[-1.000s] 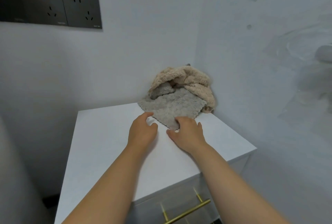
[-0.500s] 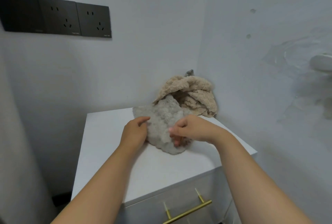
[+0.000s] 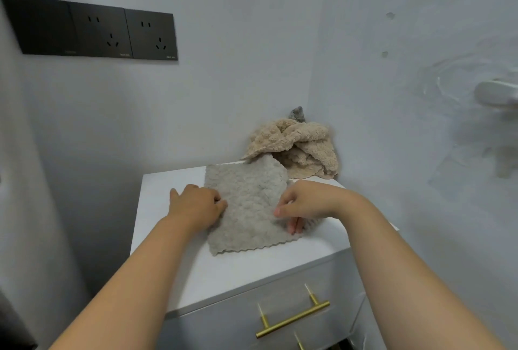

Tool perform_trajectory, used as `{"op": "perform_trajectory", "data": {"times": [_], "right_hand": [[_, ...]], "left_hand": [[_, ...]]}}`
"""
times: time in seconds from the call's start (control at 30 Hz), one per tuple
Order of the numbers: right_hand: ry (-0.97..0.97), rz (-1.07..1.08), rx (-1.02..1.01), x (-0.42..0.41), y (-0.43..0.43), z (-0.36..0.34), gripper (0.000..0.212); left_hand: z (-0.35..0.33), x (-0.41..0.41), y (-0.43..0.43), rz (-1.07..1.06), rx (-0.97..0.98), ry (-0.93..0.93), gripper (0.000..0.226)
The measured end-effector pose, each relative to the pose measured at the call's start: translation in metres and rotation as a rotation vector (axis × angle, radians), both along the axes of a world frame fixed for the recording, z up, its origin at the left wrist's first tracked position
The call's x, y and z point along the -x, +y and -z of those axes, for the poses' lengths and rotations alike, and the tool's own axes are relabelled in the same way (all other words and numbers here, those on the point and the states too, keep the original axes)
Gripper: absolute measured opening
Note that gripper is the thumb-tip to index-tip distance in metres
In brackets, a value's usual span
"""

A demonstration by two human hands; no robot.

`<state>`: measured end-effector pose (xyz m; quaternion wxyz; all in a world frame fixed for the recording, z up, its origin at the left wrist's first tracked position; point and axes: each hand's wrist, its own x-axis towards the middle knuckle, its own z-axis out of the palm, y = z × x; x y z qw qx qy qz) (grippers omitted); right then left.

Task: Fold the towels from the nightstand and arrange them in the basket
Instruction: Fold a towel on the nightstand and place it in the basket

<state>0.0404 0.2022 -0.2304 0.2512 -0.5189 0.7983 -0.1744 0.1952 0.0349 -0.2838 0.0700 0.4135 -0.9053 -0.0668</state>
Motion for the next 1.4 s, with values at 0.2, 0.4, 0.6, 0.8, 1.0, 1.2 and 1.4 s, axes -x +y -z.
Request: {"op": "perform_trajectory", "data": {"times": [0.2,0.4,0.6,0.8,1.0,1.2,1.4], "right_hand": [[0.346,-0.055,-0.113,-0.004,0.006,0.010,0.028],[0.320,-0.013,-0.086,-0.016,0.014,0.005,0.043],[0.199,0.147,0.072,-0.028,0.028,0.015,0.031],[0.260,0.140,0.107,-0.027,0.029,0.037,0.039],[0.476,0.353,0.089,-0.013,0.018,0.029,0.031],[0.454,0.281,0.194,-0.015,0.006,0.044,0.031],[0.379,0.329,-0.053,-0.002,0.000,0.052,0.050]], "left_hand": [[0.001,-0.004,0.009,0.220,0.009,-0.016,0.058],[-0.012,-0.003,0.032,0.238,-0.110,-0.229,0.057],[-0.038,-0.010,0.051,0.058,0.128,-0.196,0.041],[-0.008,-0.004,0.052,0.278,-0.035,-0.207,0.065],[-0.023,0.009,0.057,0.156,0.061,-0.173,0.050],[0.009,0.015,0.059,0.161,0.212,-0.106,0.043],[0.009,0.010,0.044,0.238,0.021,-0.144,0.057]]}}
